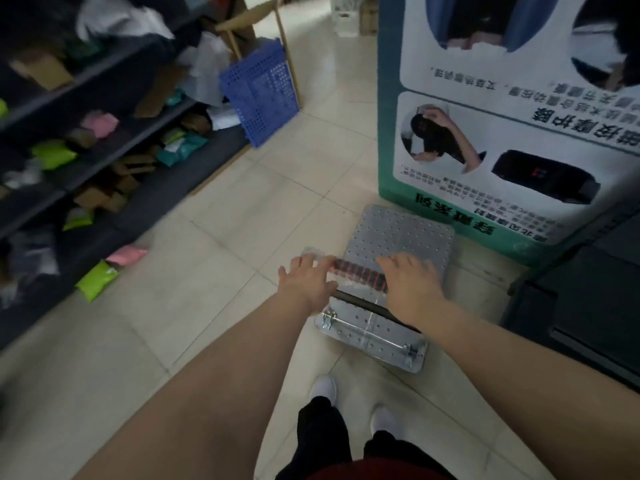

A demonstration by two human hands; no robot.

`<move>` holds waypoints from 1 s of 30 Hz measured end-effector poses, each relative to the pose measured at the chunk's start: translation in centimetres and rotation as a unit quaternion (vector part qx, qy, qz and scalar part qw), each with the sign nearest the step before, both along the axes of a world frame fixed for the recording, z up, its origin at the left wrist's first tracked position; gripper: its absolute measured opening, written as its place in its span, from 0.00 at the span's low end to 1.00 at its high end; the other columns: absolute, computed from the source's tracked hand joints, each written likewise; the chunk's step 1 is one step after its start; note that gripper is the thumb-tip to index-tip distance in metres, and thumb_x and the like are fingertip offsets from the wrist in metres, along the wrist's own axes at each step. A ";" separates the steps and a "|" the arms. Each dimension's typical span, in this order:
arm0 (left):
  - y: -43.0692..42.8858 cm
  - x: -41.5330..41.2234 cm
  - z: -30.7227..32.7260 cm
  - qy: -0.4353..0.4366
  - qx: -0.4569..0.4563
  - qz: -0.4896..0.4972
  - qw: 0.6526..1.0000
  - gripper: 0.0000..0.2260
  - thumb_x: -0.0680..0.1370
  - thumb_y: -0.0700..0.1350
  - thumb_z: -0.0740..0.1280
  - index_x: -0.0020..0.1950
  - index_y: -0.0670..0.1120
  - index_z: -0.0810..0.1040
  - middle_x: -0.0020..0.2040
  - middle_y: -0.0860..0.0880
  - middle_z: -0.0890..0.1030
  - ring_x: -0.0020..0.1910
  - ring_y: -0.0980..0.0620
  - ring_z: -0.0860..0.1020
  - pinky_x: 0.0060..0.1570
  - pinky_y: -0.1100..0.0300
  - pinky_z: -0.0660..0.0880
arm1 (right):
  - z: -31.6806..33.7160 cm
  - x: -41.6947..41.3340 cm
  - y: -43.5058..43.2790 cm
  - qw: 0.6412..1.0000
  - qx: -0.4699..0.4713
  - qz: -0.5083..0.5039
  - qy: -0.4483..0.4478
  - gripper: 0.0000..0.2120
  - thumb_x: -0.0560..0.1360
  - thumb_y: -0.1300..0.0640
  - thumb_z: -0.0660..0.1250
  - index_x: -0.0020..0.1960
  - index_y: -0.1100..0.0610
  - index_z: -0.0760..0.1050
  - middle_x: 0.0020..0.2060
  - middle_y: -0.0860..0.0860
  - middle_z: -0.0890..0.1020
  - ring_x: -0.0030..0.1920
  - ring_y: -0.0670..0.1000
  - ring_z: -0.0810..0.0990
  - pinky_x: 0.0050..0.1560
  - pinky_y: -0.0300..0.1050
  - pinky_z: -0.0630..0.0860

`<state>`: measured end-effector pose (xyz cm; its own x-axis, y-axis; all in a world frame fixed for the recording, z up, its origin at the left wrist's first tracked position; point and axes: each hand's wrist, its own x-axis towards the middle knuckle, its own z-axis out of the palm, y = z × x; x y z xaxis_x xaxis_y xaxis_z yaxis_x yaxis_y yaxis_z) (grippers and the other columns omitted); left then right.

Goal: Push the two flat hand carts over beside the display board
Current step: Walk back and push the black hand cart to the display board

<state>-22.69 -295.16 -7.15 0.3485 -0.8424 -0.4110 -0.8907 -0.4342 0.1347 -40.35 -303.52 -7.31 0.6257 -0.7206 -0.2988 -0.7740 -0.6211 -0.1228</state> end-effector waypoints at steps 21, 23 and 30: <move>51.1 0.7 3.3 0.063 0.044 0.547 0.834 0.23 0.80 0.56 0.57 0.74 0.50 0.63 0.73 0.45 0.65 0.71 0.42 0.61 0.67 0.44 0.62 | 1.1 19.8 39.0 0.846 0.030 0.532 0.020 0.24 0.78 0.44 0.55 0.71 0.52 0.62 0.68 0.54 0.67 0.69 0.57 0.64 0.66 0.56 0.63; 58.1 -0.8 3.2 0.078 0.054 0.591 0.801 0.24 0.80 0.56 0.57 0.74 0.50 0.62 0.74 0.44 0.64 0.72 0.42 0.60 0.67 0.44 0.62 | 1.2 20.2 45.9 0.821 0.038 0.568 0.037 0.24 0.78 0.44 0.55 0.71 0.52 0.61 0.68 0.54 0.67 0.69 0.57 0.64 0.65 0.56 0.64; 79.7 -5.6 3.3 0.093 0.059 0.721 0.685 0.27 0.80 0.55 0.57 0.76 0.47 0.57 0.72 0.39 0.65 0.70 0.38 0.62 0.67 0.44 0.63 | 1.4 20.6 68.5 0.731 0.058 0.678 0.058 0.25 0.78 0.44 0.55 0.72 0.51 0.61 0.70 0.55 0.66 0.70 0.57 0.64 0.65 0.54 0.65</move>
<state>-28.31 -215.50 -3.90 0.7158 0.3637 -0.5961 0.5017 -0.8617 0.0766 -19.70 -235.04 -5.93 0.7070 0.5715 -0.4166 0.5329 -0.8178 -0.2176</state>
